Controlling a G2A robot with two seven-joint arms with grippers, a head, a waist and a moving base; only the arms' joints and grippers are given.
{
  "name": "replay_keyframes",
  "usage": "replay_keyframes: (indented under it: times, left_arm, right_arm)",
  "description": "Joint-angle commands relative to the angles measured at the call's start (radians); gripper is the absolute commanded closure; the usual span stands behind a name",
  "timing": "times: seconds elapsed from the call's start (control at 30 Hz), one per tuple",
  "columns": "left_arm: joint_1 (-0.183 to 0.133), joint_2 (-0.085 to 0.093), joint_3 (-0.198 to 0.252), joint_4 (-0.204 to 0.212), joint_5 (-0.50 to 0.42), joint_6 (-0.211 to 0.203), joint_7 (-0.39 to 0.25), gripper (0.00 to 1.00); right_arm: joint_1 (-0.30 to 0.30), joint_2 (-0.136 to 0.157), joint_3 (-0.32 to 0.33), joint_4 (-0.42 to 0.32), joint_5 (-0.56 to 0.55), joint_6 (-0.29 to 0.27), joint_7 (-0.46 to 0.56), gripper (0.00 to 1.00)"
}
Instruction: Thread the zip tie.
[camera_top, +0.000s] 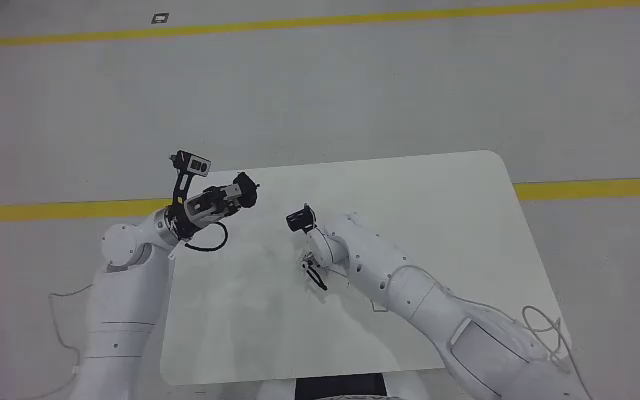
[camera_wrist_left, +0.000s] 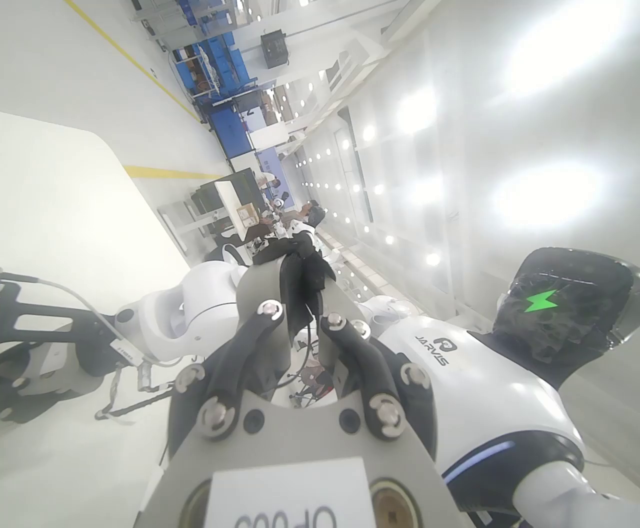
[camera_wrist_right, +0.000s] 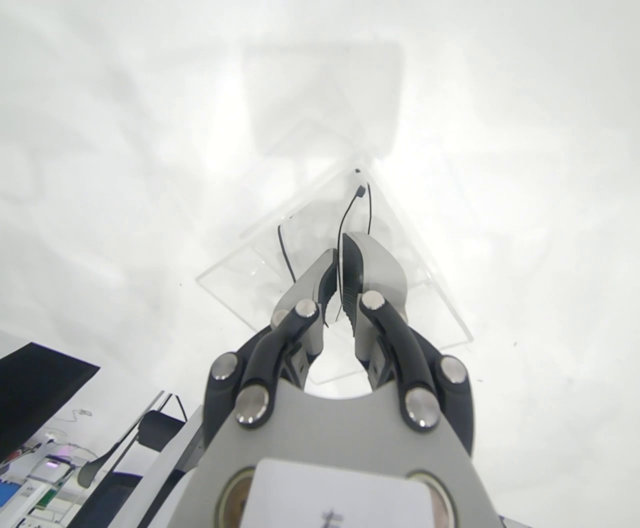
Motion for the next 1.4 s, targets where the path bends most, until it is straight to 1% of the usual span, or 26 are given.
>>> replay_keyframes:
  times: [0.0, 0.2, 0.37, 0.47, 0.57, 0.77, 0.83, 0.87, 0.97, 1.1, 1.17, 1.23, 1.27, 1.37]
  left_arm:
    - [0.0, 0.0, 0.0, 0.0, 0.0, 0.0, 0.0, 1.0]
    - [0.0, 0.0, 0.0, 0.0, 0.0, 0.0, 0.0, 1.0]
    - [0.0, 0.0, 0.0, 0.0, 0.0, 0.0, 0.0, 1.0]
    - [0.0, 0.0, 0.0, 0.0, 0.0, 0.0, 0.0, 1.0]
    - [0.0, 0.0, 0.0, 0.0, 0.0, 0.0, 0.0, 1.0]
    - [0.0, 0.0, 0.0, 0.0, 0.0, 0.0, 0.0, 1.0]
    - [0.0, 0.0, 0.0, 0.0, 0.0, 0.0, 0.0, 1.0]
    - [0.0, 0.0, 0.0, 0.0, 0.0, 0.0, 0.0, 1.0]
    - [0.0, 0.0, 0.0, 0.0, 0.0, 0.0, 0.0, 1.0]
    - [0.0, 0.0, 0.0, 0.0, 0.0, 0.0, 0.0, 1.0]
    - [0.0, 0.0, 0.0, 0.0, 0.0, 0.0, 0.0, 1.0]
    - [0.0, 0.0, 0.0, 0.0, 0.0, 0.0, 0.0, 1.0]
    - [0.0, 0.0, 0.0, 0.0, 0.0, 0.0, 0.0, 1.0]
    - [0.0, 0.0, 0.0, 0.0, 0.0, 0.0, 0.0, 1.0]
  right_arm:
    - [0.0, -0.002, 0.001, 0.004, -0.001, -0.002, 0.0, 1.0]
    - [0.004, -0.005, 0.008, -0.004, -0.011, -0.007, 0.011, 1.0]
    - [-0.002, 0.007, 0.049, -0.067, -0.01, -0.025, 0.039, 1.0]
    - [-0.019, 0.023, 0.087, -0.124, -0.011, -0.039, 0.055, 1.0]
    - [-0.046, 0.042, 0.139, -0.192, 0.0, -0.063, 0.073, 1.0]
    - [-0.128, 0.087, 0.281, -0.351, 0.044, -0.115, 0.093, 1.0]
    - [-0.159, 0.1, 0.331, -0.4, 0.069, -0.128, 0.09, 1.0]
    - [-0.181, 0.107, 0.367, -0.432, 0.094, -0.134, 0.078, 1.0]
    - [-0.245, 0.121, 0.453, -0.499, 0.187, -0.15, 0.022, 1.0]
    - [-0.32, 0.13, 0.544, -0.542, 0.346, -0.179, -0.084, 1.0]
    - [-0.348, 0.132, 0.574, -0.547, 0.424, -0.207, -0.13, 1.0]
    - [-0.36, 0.134, 0.585, -0.543, 0.485, -0.241, -0.141, 1.0]
    - [-0.36, 0.134, 0.584, -0.54, 0.493, -0.25, -0.135, 1.0]
    - [-0.36, 0.134, 0.584, -0.54, 0.493, -0.25, -0.135, 1.0]
